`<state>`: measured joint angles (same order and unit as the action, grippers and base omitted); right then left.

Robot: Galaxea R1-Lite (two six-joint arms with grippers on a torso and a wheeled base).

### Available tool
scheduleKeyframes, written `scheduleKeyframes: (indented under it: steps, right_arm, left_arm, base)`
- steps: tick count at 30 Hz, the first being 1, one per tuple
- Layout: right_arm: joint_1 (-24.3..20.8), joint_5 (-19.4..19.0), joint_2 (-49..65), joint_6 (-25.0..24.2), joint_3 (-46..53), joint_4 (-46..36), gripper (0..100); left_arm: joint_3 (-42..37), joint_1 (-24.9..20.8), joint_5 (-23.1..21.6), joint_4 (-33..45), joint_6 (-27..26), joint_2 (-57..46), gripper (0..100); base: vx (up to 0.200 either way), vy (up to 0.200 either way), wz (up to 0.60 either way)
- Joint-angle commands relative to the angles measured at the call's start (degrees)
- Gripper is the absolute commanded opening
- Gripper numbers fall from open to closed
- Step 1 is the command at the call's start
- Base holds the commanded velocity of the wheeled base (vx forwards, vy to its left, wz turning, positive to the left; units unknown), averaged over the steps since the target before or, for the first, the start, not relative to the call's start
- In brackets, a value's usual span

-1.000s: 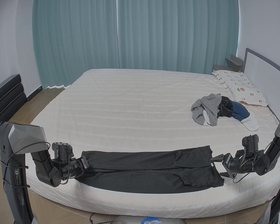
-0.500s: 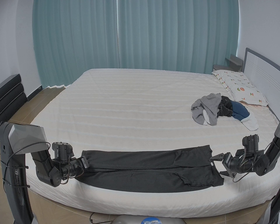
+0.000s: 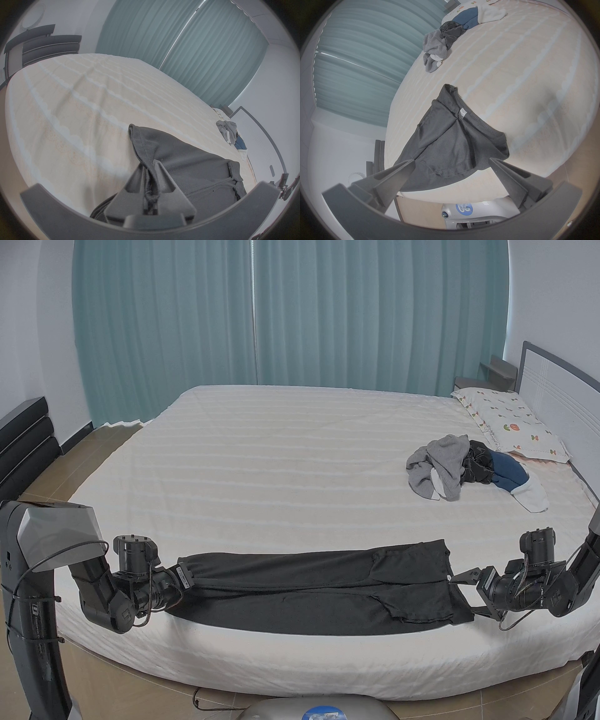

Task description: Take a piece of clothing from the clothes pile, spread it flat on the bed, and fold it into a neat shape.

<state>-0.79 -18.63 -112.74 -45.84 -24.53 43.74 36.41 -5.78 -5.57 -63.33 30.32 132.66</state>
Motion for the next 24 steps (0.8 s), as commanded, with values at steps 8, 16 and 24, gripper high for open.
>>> scheduleKeyframes:
  steps: [8, 16, 24]
  right_arm:
    - [0.0, 0.1, 0.2, 0.0, 0.0, 0.0, 100]
    - [0.1, 0.1, 0.2, 0.0, 0.2, 0.1, 100]
    - [0.1, 0.2, 0.3, 0.0, 0.2, 0.1, 100]
  left_arm:
    - [0.1, -1.8, 0.0, 1.4, 0.1, -4.5, 0]
    - [2.3, -3.6, 0.0, 8.4, 0.1, -9.0, 0]
    - [10.8, -7.6, 2.4, 24.6, 4.9, -14.4, 0]
  base:
    - [0.000, -0.200, 0.00]
    - [0.000, -0.200, 0.00]
    - [0.000, -0.200, 0.00]
